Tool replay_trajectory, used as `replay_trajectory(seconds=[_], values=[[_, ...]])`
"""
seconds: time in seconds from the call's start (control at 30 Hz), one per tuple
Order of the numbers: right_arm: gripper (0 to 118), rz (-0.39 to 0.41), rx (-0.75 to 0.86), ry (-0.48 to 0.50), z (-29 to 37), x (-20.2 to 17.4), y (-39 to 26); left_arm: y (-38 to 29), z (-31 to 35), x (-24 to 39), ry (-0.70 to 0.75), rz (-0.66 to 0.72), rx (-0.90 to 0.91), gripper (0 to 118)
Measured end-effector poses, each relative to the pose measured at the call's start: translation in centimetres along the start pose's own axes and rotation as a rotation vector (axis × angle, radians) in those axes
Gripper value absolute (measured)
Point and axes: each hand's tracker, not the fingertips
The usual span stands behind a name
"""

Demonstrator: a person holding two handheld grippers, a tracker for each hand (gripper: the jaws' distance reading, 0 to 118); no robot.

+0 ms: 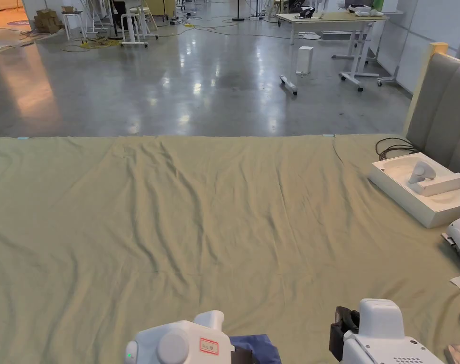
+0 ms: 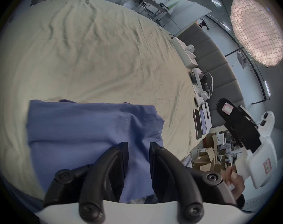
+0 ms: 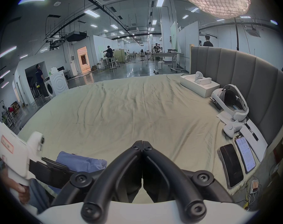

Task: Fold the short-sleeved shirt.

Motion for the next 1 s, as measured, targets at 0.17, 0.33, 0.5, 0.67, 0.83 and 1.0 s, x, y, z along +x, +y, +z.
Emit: replay_trajectory(seconds=[0.17, 0.33, 0.5, 0.67, 0.83, 1.0], values=[[0, 0.006, -0.007, -0.006, -0.1, 0.1, -0.2, -0.2, -3.1, 1.4, 0.006, -0.086, 0.034, 24], [0, 0.001, -0.012, -0.014, -0.2, 0.3, -0.1, -0.9, -5.6, 0.1, 0.061, -0.083, 0.056, 6], [0, 0.008, -0.002, -0.014, -0.2, 0.1, 0.4, -1.0, -2.9, 0.6, 0.040, -0.114, 0.129, 5], [0, 0.038, 0.077, -0.014, 0.3, -0.8, 2.1, -0.6, 3.6, 2.1, 0.118, -0.308, 0.384, 4], [0, 0.073, 0.194, -0.018, 1.2, -2.3, 4.3, 0.0, 9.9, 2.4, 0.295, -0.410, 0.678, 3], [0, 0.099, 0.303, -0.034, 1.9, -3.8, 6.3, 0.0, 14.9, 1.9, 0.464, -0.473, 0.948, 3]])
